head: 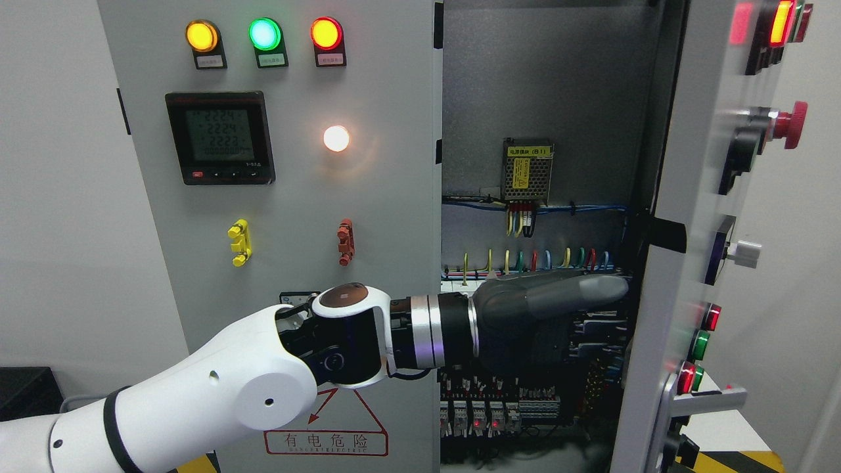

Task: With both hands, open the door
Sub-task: 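Sweep left arm outward, pushing the button door wide open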

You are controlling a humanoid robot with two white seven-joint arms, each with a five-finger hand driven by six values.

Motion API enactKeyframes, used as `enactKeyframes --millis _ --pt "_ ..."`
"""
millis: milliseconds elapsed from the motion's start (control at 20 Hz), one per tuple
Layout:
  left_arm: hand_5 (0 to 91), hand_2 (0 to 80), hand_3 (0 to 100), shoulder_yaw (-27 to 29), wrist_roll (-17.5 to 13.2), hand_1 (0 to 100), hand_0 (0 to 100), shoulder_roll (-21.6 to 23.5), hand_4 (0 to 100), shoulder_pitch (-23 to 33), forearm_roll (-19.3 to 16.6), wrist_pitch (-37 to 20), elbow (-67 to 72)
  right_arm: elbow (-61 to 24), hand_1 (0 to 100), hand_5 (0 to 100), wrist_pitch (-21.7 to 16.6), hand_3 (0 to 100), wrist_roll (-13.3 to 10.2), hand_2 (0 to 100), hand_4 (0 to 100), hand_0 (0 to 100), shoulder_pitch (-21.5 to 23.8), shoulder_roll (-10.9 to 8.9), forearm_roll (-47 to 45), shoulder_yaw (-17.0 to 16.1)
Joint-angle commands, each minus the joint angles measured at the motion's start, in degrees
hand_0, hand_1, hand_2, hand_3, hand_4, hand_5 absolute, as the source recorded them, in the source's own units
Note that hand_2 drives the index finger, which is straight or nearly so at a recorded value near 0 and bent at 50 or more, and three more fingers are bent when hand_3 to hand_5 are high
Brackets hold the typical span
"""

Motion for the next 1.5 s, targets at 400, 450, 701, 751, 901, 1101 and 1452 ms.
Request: enactKeyframes --millis 400,450,701,751,901,1101,1452 --pt "0.0 0.0 0 2.56 6.70 56 12 -18.90 0 0.18 -6.53 1.16 2.18 -0.01 13 0 0.03 0 0.02 0 0 10 0.00 0.00 -1.67 -0.08" --pt "0.0 0.0 0 2.56 7.41 56 12 -19.86 0 -0.17 -6.97 1.16 2.27 -0.01 13 0 0.03 0 0.02 0 0 10 0.00 0.00 -1.76 0.01" --pt "0.0 0.0 0 2.04 8.55 56 12 -23.38 0 -4.38 -5.92 0.81 4.80 -0.01 13 0 0.03 0 0.02 0 0 10 0.00 0.00 -1.76 0.01" --pt "0.0 0.0 0 2.21 8.90 56 12 -24.61 0 -4.91 -5.92 0.73 5.77 -0.01 13 0 0.03 0 0.02 0 0 10 0.00 0.00 -1.67 0.01" --pt "0.0 0.0 0 2.39 10.66 56 12 -27.34 0 -5.44 -6.10 0.64 6.92 -0.01 13 0 0.03 0 0.02 0 0 10 0.00 0.00 -1.76 0.01" --pt "0.0 0.0 0 2.04 12.33 56 12 -29.45 0 -5.09 -6.19 0.11 8.06 -0.01 13 0 0.03 0 -0.06 0 0 10 0.00 0.00 -1.67 0.01" --pt "0.0 0.0 0 0.20 12.42 56 12 -29.54 0 -5.09 -6.27 -0.15 10.88 -0.01 13 0 0.03 0 0.02 0 0 10 0.00 0.00 -1.76 0.01"
